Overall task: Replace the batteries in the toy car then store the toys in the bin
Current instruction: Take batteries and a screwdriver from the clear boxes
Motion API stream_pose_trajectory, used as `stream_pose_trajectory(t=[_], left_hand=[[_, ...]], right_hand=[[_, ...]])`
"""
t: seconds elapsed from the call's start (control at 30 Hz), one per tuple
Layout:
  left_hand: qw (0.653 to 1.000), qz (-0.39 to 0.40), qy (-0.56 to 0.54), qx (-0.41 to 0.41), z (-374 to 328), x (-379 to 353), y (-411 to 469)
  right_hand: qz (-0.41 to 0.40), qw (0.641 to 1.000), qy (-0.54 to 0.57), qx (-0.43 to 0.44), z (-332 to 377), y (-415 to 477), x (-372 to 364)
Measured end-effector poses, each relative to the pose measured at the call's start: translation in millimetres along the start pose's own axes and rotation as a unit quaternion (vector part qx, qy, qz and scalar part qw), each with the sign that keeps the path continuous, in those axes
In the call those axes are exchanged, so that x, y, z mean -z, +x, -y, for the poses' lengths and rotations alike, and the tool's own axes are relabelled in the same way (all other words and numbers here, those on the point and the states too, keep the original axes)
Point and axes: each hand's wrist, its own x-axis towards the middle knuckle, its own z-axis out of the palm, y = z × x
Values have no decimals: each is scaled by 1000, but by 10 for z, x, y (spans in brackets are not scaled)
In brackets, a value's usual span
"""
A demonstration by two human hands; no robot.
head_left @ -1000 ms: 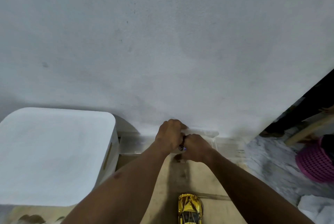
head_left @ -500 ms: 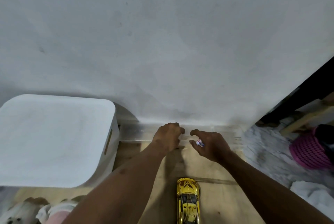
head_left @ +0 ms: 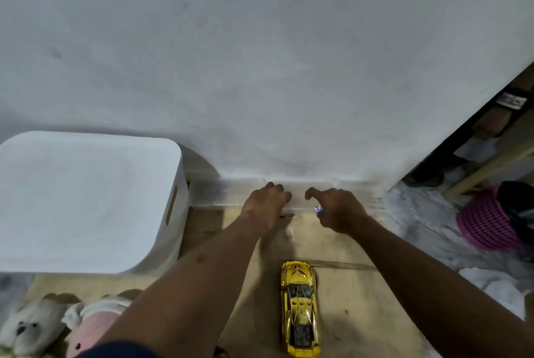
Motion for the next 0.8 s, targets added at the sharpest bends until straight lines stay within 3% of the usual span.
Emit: stream_pose_trajectory(t=[0.27, 0.53, 0.7, 0.8], left_hand=[[997, -7, 77, -10, -79, 13, 46], [999, 39, 2, -1, -74, 123, 75], [995, 48, -80, 17, -13, 271, -146], [995, 39, -91, 15, 56, 367, -405]], right_hand=[[19, 998, -43, -33, -98, 79, 36], [30, 996, -69, -39, -3, 73, 174], [-6, 986, 125, -109, 152, -132, 300], [-16, 911, 371, -178, 357, -350, 412]])
